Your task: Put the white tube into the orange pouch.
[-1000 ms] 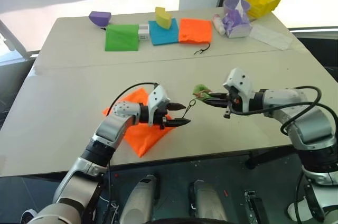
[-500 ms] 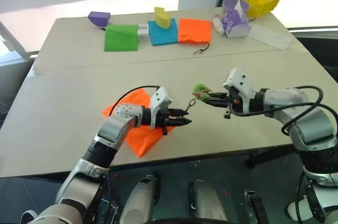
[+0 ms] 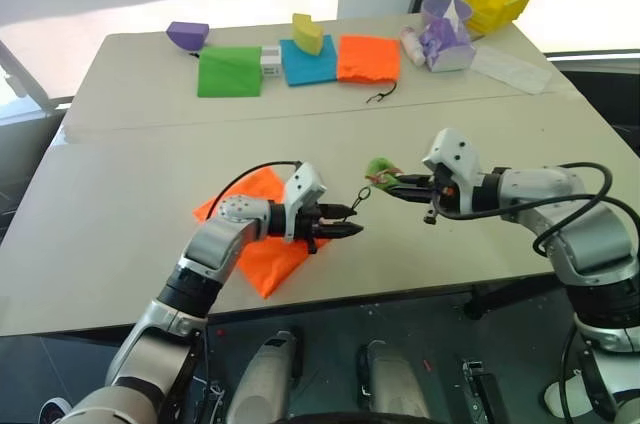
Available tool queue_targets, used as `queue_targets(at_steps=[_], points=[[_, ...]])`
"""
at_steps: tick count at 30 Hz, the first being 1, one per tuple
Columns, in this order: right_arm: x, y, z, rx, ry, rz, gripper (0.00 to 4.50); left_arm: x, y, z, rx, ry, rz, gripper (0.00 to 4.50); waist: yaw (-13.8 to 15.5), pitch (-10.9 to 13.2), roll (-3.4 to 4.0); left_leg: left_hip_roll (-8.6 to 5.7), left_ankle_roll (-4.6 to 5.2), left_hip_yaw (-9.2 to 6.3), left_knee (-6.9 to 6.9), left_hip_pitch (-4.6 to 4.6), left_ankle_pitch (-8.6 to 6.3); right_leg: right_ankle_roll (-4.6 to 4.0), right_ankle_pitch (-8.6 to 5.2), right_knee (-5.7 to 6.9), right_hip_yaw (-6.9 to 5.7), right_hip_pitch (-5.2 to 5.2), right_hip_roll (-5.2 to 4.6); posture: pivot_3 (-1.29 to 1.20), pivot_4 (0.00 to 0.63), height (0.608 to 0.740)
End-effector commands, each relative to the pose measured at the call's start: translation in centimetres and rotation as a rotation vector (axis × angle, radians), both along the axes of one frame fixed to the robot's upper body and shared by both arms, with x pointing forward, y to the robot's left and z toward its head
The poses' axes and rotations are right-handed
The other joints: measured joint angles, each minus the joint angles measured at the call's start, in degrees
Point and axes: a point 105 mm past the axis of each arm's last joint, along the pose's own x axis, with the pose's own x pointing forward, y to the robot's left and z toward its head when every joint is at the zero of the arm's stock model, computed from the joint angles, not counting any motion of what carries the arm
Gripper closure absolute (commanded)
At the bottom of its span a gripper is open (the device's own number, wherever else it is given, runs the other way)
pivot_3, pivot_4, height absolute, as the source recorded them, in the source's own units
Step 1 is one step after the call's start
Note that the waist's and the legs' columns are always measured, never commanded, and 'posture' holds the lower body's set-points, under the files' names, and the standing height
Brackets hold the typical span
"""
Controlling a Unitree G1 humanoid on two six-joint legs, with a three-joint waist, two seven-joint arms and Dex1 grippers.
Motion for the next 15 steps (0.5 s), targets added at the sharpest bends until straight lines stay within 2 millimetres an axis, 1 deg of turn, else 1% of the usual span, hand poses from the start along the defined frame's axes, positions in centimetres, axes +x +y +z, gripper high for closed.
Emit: queue_targets(at_steps=[1, 9, 10, 12, 13, 15], points=[[0.00, -0.01, 1.34, -0.009, -0.062, 0.007, 4.50, 0.08, -0.02, 1.13, -0.031, -0.048, 0.002, 3.22, 0.00, 0.00, 0.00, 0.00, 0.00, 0.00, 0.00, 0.00, 0.00, 0.00, 0.00, 0.00, 0.00, 0.00, 0.00, 0.00, 0.150, 0.740], [0.11, -0.11, 1.24, -0.011, -0.061, 0.001, 4.50, 0.15, 0.31, 0.99, -0.029, -0.038, 0.011, 3.22, 0.00, 0.00, 0.00, 0.00, 0.00, 0.00, 0.00, 0.00, 0.00, 0.00, 0.00, 0.00, 0.00, 0.00, 0.00, 0.00, 0.150, 0.740], [0.09, -0.14, 1.21, -0.013, -0.061, 0.001, 4.50, 0.03, 0.39, 0.92, -0.030, -0.022, 0.007, 3.48, 0.00, 0.00, 0.00, 0.00, 0.00, 0.00, 0.00, 0.00, 0.00, 0.00, 0.00, 0.00, 0.00, 0.00, 0.00, 0.00, 0.150, 0.740], [0.07, -0.19, 1.17, -0.015, -0.060, 0.000, 4.50, 0.05, 0.35, 0.81, -0.015, -0.049, 0.007, 4.08, -0.02, 0.00, 0.00, 0.00, 0.00, 0.00, 0.00, 0.00, 0.00, 0.00, 0.00, 0.00, 0.00, 0.00, 0.00, 0.00, 0.150, 0.740], [0.01, -0.21, 1.12, -0.017, -0.058, 0.002, 4.50, -0.17, 0.18, 0.88, -0.025, -0.032, -0.007, 4.08, -0.01, 0.00, 0.00, 0.00, 0.00, 0.00, 0.00, 0.00, 0.00, 0.00, 0.00, 0.00, 0.00, 0.00, 0.00, 0.00, 0.150, 0.740], [-0.01, -0.22, 1.12, -0.018, -0.058, 0.003, 4.50, 0.07, 0.03, 1.09, -0.028, -0.050, 0.005, 4.08, 0.00, 0.00, 0.00, 0.00, 0.00, 0.00, 0.00, 0.00, 0.00, 0.00, 0.00, 0.00, 0.00, 0.00, 0.00, 0.00, 0.150, 0.740]])
